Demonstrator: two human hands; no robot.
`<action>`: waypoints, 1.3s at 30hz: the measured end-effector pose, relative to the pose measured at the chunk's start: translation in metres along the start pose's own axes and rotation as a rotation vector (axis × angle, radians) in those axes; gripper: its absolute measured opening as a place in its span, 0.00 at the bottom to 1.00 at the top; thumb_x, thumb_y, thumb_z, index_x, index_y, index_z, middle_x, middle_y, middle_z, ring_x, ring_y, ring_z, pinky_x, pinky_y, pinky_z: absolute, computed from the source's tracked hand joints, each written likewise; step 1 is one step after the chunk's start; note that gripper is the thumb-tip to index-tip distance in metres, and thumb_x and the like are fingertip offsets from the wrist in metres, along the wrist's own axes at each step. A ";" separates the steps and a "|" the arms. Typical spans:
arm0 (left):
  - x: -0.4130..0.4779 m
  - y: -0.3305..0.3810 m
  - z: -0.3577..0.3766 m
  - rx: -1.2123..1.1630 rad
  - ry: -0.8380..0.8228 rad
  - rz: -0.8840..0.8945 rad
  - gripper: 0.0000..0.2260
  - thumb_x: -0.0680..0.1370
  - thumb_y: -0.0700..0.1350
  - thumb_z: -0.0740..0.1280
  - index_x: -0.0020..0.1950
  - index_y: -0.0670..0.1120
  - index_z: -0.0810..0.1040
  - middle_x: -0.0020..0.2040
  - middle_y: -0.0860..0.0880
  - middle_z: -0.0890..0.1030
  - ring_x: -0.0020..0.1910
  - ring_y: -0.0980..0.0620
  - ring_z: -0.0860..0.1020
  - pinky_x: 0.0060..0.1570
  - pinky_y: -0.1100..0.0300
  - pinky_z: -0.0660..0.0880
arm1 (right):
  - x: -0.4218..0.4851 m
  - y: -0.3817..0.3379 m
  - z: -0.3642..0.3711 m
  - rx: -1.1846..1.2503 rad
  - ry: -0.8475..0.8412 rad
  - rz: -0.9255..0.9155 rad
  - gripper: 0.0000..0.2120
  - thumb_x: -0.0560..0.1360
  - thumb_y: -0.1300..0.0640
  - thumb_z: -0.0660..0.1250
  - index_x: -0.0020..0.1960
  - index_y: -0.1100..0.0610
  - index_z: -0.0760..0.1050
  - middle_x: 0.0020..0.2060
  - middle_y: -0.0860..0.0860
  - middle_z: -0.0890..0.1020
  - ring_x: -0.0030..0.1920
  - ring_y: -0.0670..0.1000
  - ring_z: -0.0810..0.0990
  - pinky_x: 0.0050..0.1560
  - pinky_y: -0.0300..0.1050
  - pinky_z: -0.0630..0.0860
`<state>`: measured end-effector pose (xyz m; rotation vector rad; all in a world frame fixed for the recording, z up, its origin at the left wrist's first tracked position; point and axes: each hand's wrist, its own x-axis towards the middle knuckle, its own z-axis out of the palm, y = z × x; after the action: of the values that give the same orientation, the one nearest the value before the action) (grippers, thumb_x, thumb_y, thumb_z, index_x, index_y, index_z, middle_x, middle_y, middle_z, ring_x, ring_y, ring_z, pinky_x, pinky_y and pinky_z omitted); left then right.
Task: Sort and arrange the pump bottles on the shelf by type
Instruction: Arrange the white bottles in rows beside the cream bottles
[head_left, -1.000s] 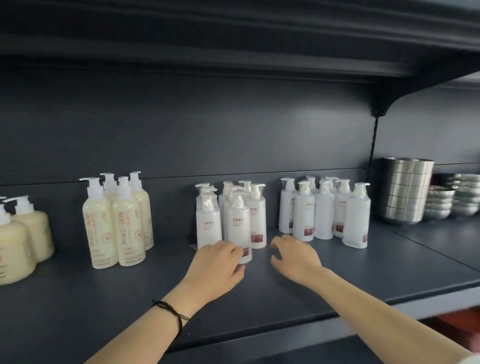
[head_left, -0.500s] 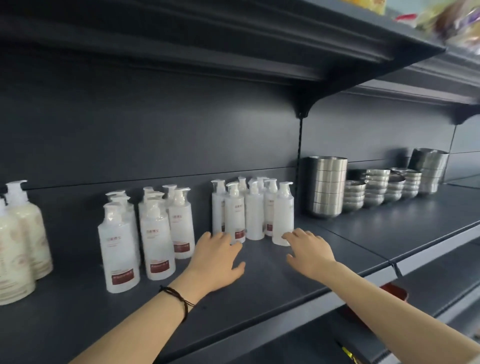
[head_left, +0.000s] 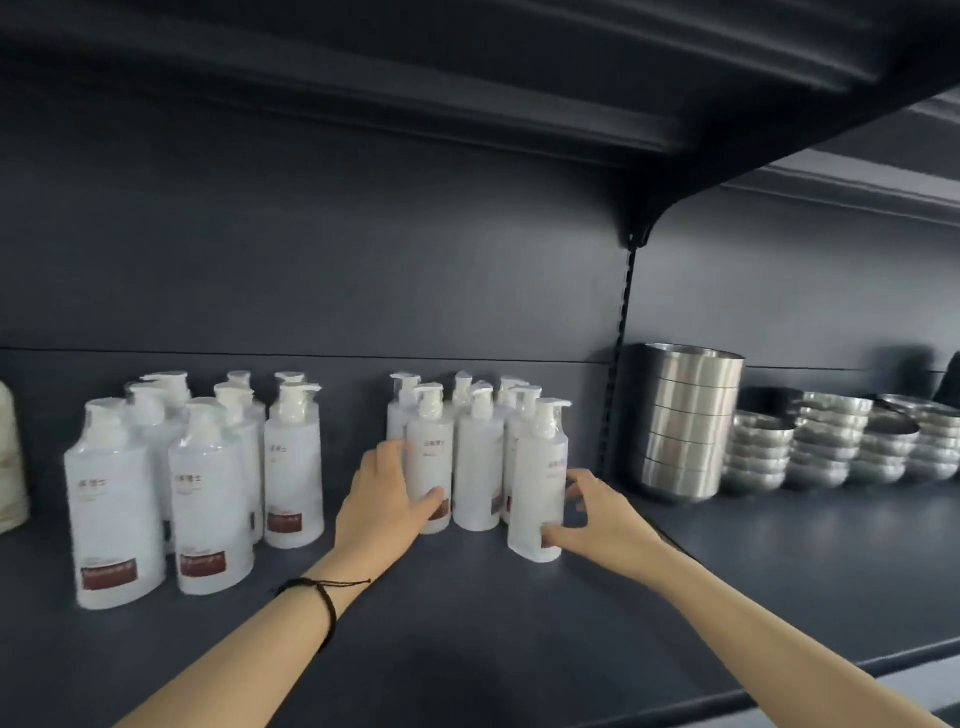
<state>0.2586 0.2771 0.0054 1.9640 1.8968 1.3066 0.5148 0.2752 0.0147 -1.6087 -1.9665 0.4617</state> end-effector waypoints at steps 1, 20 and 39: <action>0.003 0.000 0.005 -0.100 -0.010 -0.063 0.33 0.72 0.52 0.71 0.71 0.47 0.60 0.66 0.47 0.67 0.64 0.49 0.69 0.59 0.56 0.68 | 0.004 0.004 0.001 0.063 -0.029 -0.029 0.31 0.65 0.42 0.72 0.65 0.43 0.65 0.59 0.40 0.74 0.57 0.42 0.75 0.56 0.44 0.76; 0.000 -0.008 0.005 -0.263 0.004 -0.188 0.25 0.70 0.49 0.75 0.60 0.45 0.68 0.56 0.51 0.76 0.53 0.53 0.76 0.49 0.60 0.72 | 0.008 -0.005 0.021 0.282 -0.058 -0.123 0.22 0.65 0.50 0.75 0.54 0.50 0.69 0.50 0.44 0.79 0.48 0.43 0.81 0.42 0.35 0.78; -0.099 -0.070 -0.137 -0.310 0.010 -0.205 0.23 0.68 0.49 0.76 0.57 0.54 0.68 0.50 0.63 0.74 0.49 0.64 0.75 0.42 0.70 0.70 | -0.026 -0.149 0.127 0.314 -0.058 -0.156 0.25 0.65 0.49 0.76 0.54 0.53 0.66 0.48 0.45 0.78 0.46 0.42 0.78 0.43 0.38 0.76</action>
<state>0.1343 0.1425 -0.0004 1.5733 1.7209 1.4481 0.3242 0.2263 -0.0034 -1.2506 -1.9311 0.7206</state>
